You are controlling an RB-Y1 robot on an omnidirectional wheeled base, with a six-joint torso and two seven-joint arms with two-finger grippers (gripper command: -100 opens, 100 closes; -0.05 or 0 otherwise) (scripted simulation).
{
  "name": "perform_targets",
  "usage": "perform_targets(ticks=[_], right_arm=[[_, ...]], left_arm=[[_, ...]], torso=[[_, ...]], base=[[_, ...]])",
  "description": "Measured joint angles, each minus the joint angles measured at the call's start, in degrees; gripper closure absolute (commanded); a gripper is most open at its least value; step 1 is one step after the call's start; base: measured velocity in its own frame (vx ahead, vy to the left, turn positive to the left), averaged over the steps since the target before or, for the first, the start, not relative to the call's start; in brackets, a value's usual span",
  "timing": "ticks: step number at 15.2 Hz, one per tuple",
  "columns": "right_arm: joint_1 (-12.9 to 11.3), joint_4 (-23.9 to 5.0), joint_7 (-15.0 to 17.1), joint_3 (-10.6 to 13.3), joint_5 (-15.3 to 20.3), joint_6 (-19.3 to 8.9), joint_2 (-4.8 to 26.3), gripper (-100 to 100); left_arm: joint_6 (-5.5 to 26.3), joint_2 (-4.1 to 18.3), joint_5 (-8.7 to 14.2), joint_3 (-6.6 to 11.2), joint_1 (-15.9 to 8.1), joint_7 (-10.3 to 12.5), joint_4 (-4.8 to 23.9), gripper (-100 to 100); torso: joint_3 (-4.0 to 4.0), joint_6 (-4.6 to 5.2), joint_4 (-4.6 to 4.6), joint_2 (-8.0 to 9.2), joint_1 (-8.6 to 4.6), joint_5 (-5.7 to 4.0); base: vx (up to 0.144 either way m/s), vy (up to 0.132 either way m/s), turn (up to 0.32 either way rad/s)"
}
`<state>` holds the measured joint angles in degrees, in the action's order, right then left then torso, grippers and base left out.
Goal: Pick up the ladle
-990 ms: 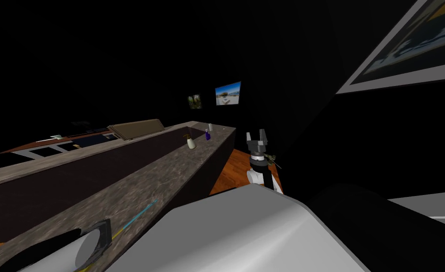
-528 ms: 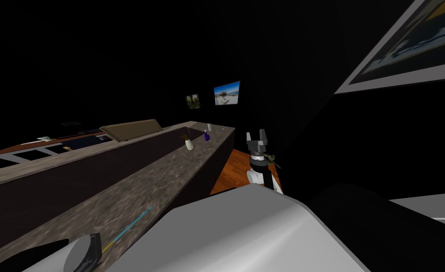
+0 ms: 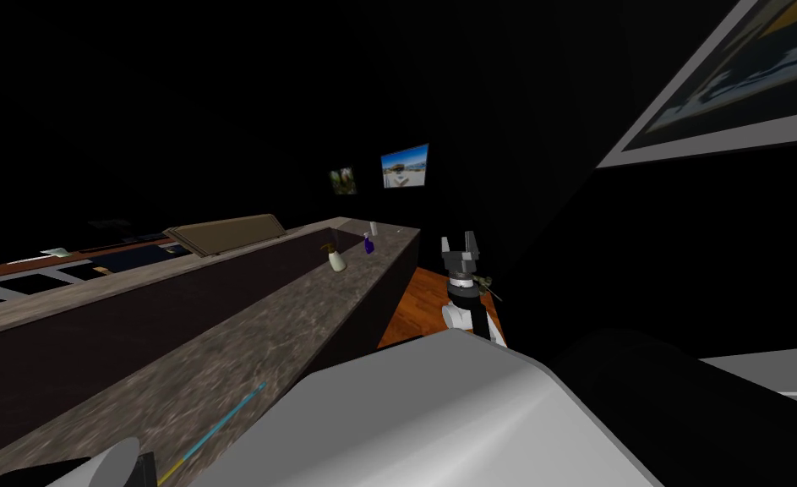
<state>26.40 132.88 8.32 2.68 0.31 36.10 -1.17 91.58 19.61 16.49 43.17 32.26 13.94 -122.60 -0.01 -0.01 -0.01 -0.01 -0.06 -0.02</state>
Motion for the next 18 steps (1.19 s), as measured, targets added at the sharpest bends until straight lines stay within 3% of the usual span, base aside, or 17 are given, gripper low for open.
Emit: perform_targets(ticks=[3,8,9,14,18], right_arm=[[0.00,0.00,0.00,0.00,0.00,0.00,0.00,0],[0.00,0.00,0.00,0.00,0.00,0.00,0.00,0],[0.00,0.00,0.00,0.00,0.00,0.00,0.00,0],[0.00,0.00,0.00,0.00,0.00,0.00,0.00,0],[0.00,0.00,0.00,0.00,0.00,0.00,0.00,0]], left_arm=[[0.72,-0.06,-0.07,0.21,-0.16,0.11,0.64,-100],[-2.74,-0.29,-1.22,-0.93,-1.00,-0.35,4.54,-100],[-3.00,-0.30,-1.26,-0.97,-1.03,-0.38,4.71,100],[-3.10,-0.21,-1.29,-0.89,-1.08,-0.36,4.64,100],[-0.60,-0.11,-0.32,-0.04,-0.31,-0.15,1.74,100]], torso=[[0.03,0.00,0.01,0.05,0.00,0.01],[0.04,0.00,0.02,0.06,0.02,0.01],[0.04,0.00,0.02,0.06,0.01,0.00],[0.04,-0.02,-0.01,0.09,0.00,0.10],[0.05,-0.05,0.01,0.10,-0.05,0.07]], base=[[0.000,0.000,0.000],[0.000,0.000,0.000],[0.000,0.000,0.000],[0.000,0.000,0.000],[0.001,-0.001,0.003]])
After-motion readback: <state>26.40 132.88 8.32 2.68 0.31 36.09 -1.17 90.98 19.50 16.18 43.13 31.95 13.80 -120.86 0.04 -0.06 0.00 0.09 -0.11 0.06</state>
